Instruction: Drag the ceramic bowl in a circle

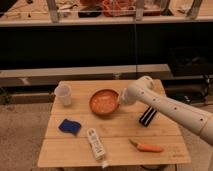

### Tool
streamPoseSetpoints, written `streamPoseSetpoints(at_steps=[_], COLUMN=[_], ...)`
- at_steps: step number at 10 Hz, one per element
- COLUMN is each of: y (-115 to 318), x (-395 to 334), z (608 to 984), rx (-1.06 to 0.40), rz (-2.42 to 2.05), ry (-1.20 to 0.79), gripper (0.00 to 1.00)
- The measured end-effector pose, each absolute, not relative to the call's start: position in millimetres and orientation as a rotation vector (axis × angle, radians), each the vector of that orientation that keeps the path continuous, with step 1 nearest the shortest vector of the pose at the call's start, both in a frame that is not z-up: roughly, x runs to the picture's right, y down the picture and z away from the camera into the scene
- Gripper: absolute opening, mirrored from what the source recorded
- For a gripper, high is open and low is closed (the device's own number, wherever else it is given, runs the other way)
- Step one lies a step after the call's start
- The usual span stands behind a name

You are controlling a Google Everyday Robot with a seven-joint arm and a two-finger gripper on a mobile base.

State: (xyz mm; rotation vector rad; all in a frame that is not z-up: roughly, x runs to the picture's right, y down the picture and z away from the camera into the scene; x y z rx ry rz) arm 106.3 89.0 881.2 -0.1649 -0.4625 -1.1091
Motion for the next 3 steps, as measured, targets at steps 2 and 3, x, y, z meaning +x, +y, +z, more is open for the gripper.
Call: streamPoseSetpoints(at_steps=[2,3], y=[90,96], x=[143,158], z=[886,884], rx=[-0.193,-0.205], rz=[-1.038,-1.012], ry=[-0.450,-0.443], gripper=[0.04,0.04])
